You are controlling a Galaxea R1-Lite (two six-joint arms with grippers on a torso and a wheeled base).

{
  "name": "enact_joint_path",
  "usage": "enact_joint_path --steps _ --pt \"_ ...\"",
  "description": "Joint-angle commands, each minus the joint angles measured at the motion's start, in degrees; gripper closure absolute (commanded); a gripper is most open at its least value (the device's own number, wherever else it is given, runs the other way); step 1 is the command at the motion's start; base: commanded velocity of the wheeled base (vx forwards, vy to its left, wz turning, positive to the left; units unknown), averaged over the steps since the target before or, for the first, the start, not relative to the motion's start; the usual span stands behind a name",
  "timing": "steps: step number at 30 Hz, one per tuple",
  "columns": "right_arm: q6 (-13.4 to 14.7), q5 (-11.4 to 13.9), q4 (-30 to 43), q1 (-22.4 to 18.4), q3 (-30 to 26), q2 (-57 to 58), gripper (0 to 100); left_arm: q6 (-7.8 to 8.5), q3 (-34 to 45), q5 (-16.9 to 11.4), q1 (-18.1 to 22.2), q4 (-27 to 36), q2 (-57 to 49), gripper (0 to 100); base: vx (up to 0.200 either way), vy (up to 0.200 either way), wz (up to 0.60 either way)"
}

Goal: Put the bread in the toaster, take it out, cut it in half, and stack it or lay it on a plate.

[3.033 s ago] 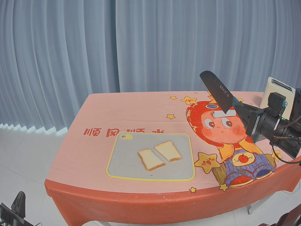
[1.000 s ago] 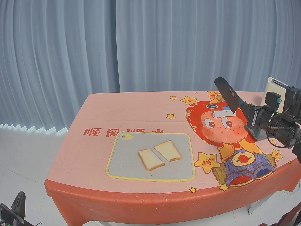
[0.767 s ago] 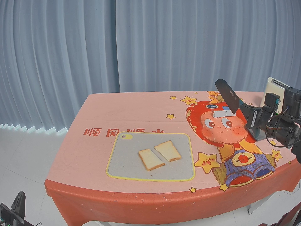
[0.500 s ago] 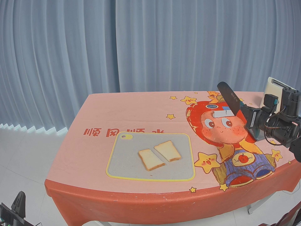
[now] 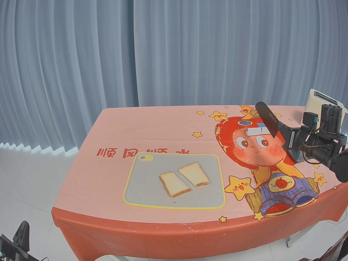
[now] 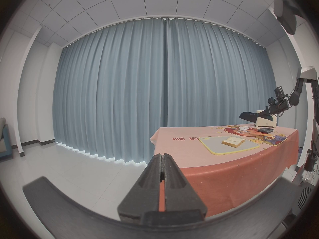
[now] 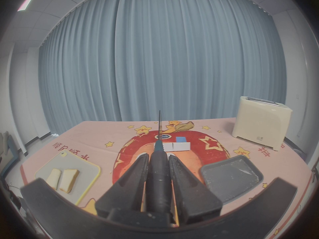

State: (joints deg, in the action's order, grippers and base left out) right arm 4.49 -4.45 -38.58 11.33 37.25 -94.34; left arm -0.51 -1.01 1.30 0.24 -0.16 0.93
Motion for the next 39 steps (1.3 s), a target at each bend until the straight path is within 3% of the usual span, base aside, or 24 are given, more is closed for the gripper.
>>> enact_joint_path --steps 1,18,39 --pt "-0.36 1.99 0.0 -1.92 0.1 -0.4 100 -0.02 1.01 0.01 0.02 -0.02 -0.93 100 0.0 0.0 0.0" --pt "-0.79 6.65 0.0 -6.93 1.33 -1.55 100 -0.02 1.01 0.01 0.11 -0.02 -0.93 100 0.0 0.0 0.0" --pt "-2.11 7.0 -0.09 -7.99 1.33 -5.76 100 -0.02 1.01 0.01 0.02 -0.02 -0.93 100 0.0 0.0 0.0"
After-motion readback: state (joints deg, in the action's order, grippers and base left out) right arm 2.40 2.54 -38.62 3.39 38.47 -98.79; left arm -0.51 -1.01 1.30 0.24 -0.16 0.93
